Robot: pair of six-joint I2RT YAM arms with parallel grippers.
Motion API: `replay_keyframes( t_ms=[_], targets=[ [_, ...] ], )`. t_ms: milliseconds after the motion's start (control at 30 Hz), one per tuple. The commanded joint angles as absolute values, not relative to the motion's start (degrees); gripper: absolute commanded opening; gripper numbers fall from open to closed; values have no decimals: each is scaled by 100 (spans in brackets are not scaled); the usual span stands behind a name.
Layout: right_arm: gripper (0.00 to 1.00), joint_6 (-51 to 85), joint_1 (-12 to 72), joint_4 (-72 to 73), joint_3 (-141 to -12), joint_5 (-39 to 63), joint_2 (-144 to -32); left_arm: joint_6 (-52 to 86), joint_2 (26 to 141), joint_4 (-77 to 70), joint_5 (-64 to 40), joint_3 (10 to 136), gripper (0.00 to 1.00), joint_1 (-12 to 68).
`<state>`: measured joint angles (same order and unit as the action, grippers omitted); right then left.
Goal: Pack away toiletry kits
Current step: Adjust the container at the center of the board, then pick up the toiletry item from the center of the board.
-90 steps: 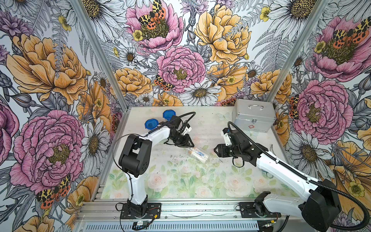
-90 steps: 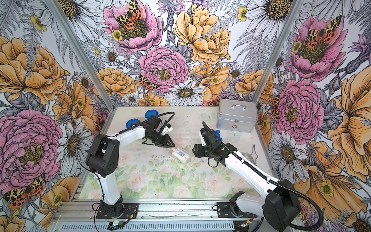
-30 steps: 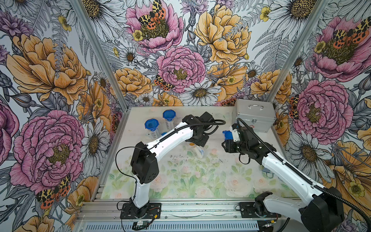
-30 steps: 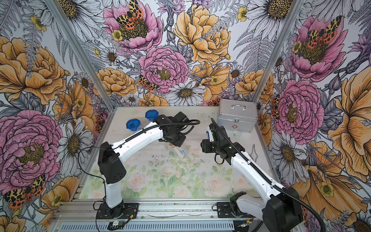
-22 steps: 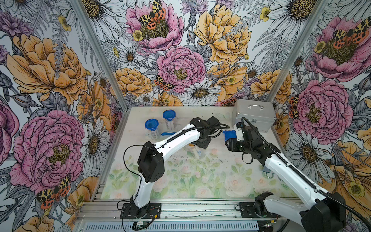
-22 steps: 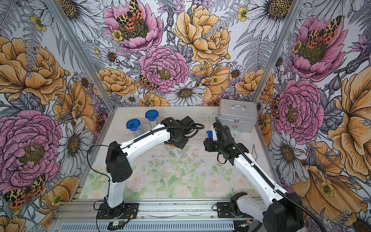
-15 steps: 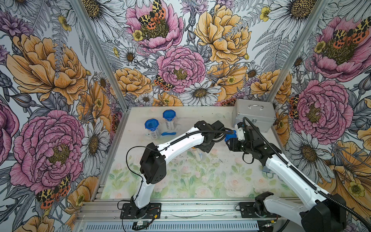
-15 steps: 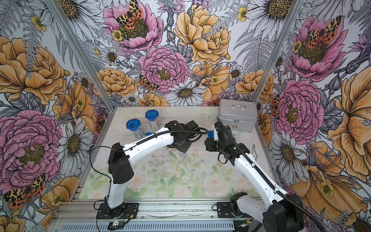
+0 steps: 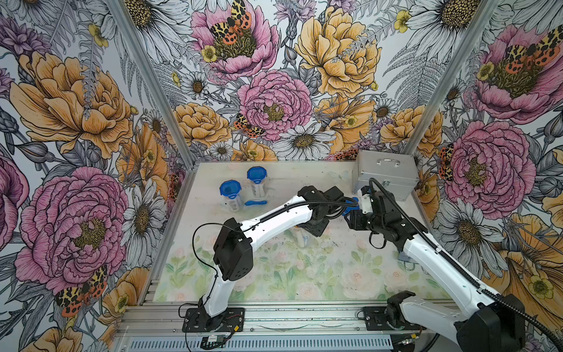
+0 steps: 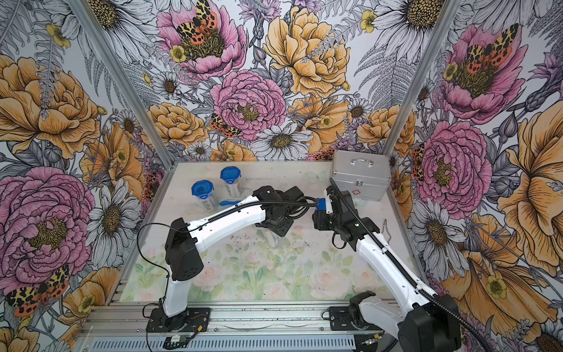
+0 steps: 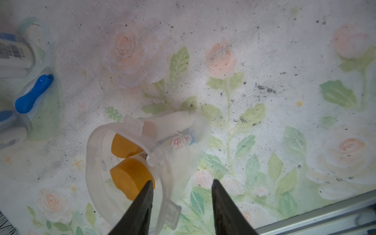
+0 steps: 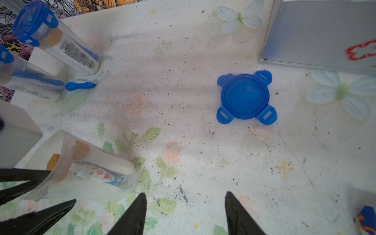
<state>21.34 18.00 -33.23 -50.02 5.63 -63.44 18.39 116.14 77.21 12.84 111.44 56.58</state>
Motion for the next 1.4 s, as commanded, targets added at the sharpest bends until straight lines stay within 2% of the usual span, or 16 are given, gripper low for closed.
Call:
replay_keyframes(
  t_ms=[0,367,633,867,1033,1133,1367],
  targets=[
    [61,2088,1756,-3298,-4948,441,-6218,2028,11645,7760,975,11292,46,5762],
    [61,2098,1749,-3288,-4937,431,-6293,2135,11516,7761,539,11394,46,5773],
    [62,2051,1743,-3299,-5094,479,-6400,2548,10685,7739,-168,11246,49,5289],
    [68,2039,1746,-3310,-5224,657,-6541,2256,9988,7271,11,10136,78,3802],
    [70,2103,1744,-3356,-5202,750,-6495,1653,10020,6346,222,9519,87,2788],
    [70,2189,1746,-3383,-5185,773,-6452,1198,10368,6030,721,9419,93,2599],
    [70,2318,1743,-3422,-5175,754,-6363,665,11057,4692,875,8994,97,2156]
  ],
)
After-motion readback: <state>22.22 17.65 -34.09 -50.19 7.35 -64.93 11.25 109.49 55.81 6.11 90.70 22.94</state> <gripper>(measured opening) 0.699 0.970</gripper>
